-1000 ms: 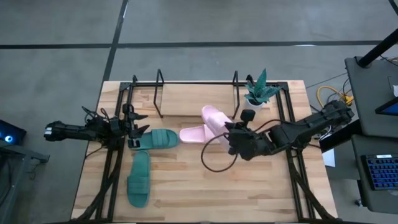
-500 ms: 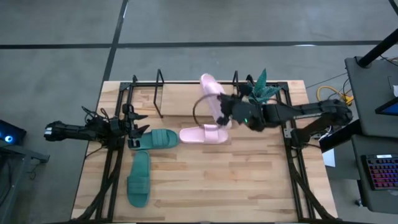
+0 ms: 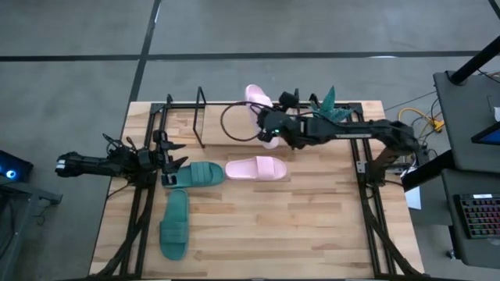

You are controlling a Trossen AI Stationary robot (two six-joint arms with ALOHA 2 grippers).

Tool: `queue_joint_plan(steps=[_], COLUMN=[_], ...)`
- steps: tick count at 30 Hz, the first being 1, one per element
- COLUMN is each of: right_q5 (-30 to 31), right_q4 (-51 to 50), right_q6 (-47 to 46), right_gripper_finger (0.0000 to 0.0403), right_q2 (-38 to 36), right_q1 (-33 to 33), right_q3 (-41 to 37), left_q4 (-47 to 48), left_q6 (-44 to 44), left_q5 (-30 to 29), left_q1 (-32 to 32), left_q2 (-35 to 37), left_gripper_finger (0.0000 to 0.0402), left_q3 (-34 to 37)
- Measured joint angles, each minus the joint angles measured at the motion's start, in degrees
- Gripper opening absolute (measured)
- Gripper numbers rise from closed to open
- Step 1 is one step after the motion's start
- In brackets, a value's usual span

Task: Pick and place slides into the shelf
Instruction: Put the right pink slipper on the shelf

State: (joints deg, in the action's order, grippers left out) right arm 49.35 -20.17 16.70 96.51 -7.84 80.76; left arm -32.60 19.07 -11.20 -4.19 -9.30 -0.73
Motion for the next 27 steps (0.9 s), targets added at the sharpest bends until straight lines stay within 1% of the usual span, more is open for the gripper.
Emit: queue_joint_plan(steps=[3,6,12,16,27], right_q5=[3.02,3.66,10.61,11.12,10.47], right_q4=[-4.52,-9.42,-13.43,-14.95,-16.16], right_q6=[-0.33,-1.02,0.13,-1.49,0.2], right_gripper_finger=[0.0013,0.0013,0.0013,0.0013,0.0013], right_q2=[3.93,7.03,10.67,11.21,11.37], right_q1=[-0.86,-1.68,-2.77,-3.43,-4.61], right_q3=[3.0,5.15,5.41,5.21,4.55], left_q4=[0.03,0.04,0.05,0.09,0.1], left_q6=[-0.01,-0.07,-0.09,-0.13,-0.17], left_q5=[0.0,0.0,0.0,0.0,-0.03], left_q1=[0.0,0.0,0.0,-0.02,-0.01], left_q2=[0.0,0.0,-0.02,0.0,0.0], left_gripper_finger=[0.0168,0.0168,0.0168,0.0168,0.0168], left_q3=[0.0,0.0,0.02,0.02,0.04])
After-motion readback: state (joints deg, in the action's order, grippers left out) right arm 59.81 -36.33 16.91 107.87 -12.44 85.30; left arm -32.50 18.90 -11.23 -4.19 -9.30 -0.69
